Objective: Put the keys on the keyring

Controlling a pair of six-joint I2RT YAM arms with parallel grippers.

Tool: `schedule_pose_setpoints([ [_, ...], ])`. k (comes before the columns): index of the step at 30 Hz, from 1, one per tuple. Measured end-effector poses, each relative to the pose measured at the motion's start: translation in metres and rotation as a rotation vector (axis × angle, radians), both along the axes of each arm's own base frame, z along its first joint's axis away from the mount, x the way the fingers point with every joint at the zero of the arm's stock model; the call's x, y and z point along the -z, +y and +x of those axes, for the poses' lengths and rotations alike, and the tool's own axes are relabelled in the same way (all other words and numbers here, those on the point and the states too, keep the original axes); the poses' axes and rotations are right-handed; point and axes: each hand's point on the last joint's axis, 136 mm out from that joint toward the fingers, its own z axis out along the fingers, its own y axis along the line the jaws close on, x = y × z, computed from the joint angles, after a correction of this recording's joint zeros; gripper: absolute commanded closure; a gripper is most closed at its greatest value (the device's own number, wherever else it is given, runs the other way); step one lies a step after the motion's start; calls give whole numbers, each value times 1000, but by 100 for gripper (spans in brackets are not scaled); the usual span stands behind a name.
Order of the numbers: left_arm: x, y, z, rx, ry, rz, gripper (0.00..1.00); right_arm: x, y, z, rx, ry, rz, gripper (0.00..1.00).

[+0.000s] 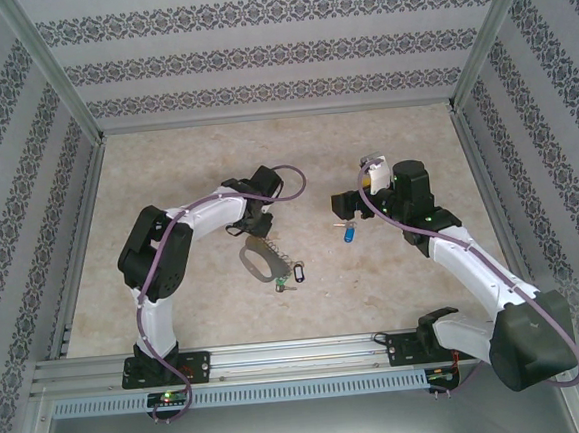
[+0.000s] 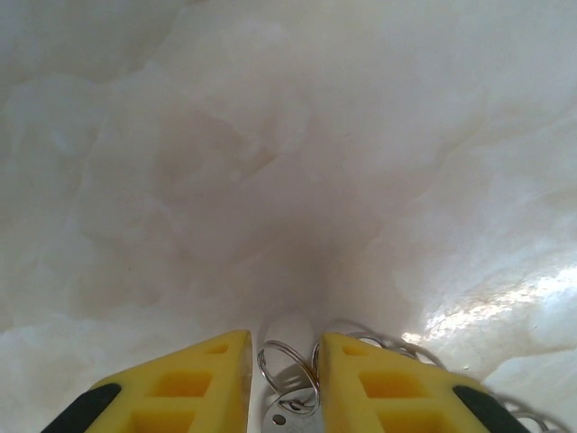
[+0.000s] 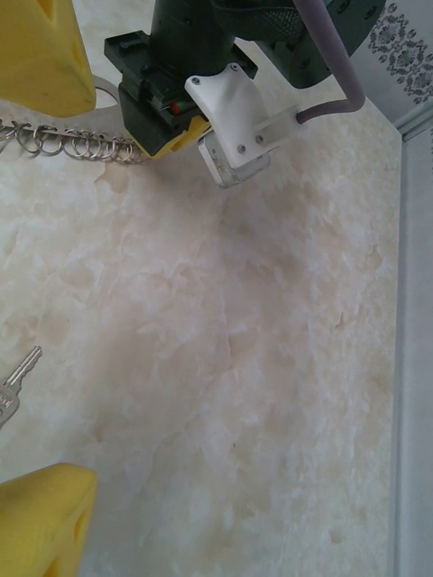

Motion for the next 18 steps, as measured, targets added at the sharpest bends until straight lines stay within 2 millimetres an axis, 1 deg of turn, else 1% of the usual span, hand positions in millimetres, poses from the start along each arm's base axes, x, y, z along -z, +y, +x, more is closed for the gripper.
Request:
schedule_pose_setpoints([
  [4, 0, 6, -5, -18, 10, 18, 74, 0, 0, 0, 0, 0, 0, 2],
  [9, -3, 9, -10, -38, 19, 17, 69, 0, 0, 0, 0, 0, 0, 2],
  [18, -21, 9, -17, -77, 0, -40, 68, 0, 0, 0, 0, 0, 0, 2],
])
